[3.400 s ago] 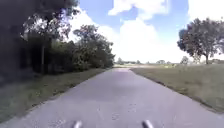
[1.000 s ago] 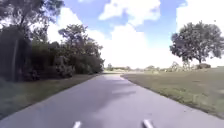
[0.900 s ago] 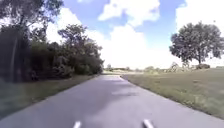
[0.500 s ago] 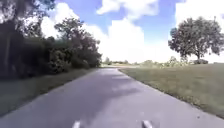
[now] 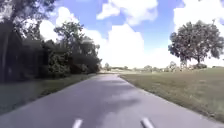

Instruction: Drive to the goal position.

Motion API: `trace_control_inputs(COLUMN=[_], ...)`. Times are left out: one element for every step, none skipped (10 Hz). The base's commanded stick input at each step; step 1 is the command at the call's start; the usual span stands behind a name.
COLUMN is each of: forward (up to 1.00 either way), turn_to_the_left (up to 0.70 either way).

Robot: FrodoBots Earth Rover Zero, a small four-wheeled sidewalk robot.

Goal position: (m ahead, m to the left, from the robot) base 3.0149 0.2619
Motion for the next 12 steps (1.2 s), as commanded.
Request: trace_control_inputs(forward=[0.7,0.7,0.7,0.7,0.7,0.7,0.7,0.7,0.7,0.7,0.7,0.7], turn_to_the_left=[0.0,0.0,0.0,0.0,0.0,0.0,0.0,0.0,0.0,0.0,0.0,0.0])
